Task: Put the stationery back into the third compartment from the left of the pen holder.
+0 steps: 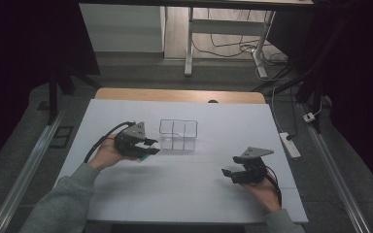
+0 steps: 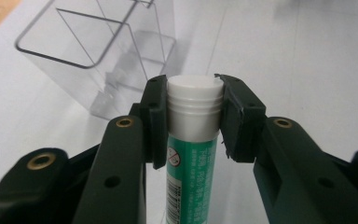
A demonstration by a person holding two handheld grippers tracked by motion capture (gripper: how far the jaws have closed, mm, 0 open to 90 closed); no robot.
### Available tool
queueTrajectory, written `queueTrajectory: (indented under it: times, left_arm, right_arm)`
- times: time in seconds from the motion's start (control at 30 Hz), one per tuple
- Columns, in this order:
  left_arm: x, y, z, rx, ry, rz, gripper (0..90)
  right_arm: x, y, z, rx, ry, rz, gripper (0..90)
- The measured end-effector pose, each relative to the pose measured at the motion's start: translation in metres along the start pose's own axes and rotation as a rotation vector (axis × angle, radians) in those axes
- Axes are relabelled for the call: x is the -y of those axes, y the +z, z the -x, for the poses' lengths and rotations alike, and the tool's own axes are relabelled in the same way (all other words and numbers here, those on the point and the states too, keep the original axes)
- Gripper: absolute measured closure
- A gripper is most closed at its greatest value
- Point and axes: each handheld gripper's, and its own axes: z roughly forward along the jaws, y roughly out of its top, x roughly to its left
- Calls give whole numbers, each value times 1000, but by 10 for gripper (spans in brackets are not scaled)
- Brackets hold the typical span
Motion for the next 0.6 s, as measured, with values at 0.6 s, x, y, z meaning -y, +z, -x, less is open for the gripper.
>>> queueTrajectory:
  times: [0.6]
  left_arm:
    - [-13, -2, 0, -53, -40, 131, 645]
  right_arm:
    - [0, -1, 1, 1, 1, 0, 282]
